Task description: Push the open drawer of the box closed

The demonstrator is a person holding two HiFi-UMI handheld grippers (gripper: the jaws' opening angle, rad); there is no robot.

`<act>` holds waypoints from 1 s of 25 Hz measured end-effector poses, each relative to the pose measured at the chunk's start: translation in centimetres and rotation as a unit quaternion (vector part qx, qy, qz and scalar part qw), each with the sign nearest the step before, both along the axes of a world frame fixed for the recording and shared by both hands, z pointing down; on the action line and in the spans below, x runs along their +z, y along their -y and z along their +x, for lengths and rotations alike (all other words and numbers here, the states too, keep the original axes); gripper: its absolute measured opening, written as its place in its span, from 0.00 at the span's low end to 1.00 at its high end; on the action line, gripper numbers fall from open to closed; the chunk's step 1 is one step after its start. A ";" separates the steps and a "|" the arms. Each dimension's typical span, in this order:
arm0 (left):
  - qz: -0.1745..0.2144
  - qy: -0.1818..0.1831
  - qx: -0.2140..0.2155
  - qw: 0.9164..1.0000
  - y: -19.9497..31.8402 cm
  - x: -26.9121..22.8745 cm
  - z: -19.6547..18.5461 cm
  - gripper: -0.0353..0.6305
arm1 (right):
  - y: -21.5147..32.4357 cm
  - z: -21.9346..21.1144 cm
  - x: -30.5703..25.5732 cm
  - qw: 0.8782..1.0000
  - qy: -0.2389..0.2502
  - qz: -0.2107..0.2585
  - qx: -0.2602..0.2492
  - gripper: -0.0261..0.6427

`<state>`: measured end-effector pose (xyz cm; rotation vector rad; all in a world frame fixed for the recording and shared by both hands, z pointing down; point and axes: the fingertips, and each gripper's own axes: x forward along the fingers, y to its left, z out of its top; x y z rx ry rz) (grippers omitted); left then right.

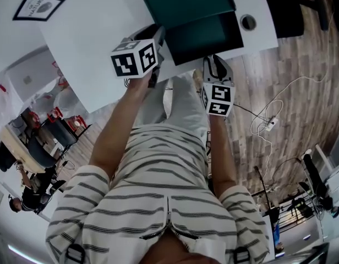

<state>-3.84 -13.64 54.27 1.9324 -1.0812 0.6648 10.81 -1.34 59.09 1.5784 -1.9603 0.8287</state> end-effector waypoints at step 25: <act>-0.014 -0.007 0.000 1.000 -0.1 0.2 0.3 0.18 | 1.2 0.2 -0.6 1.000 0.003 -0.009 -0.009 0.16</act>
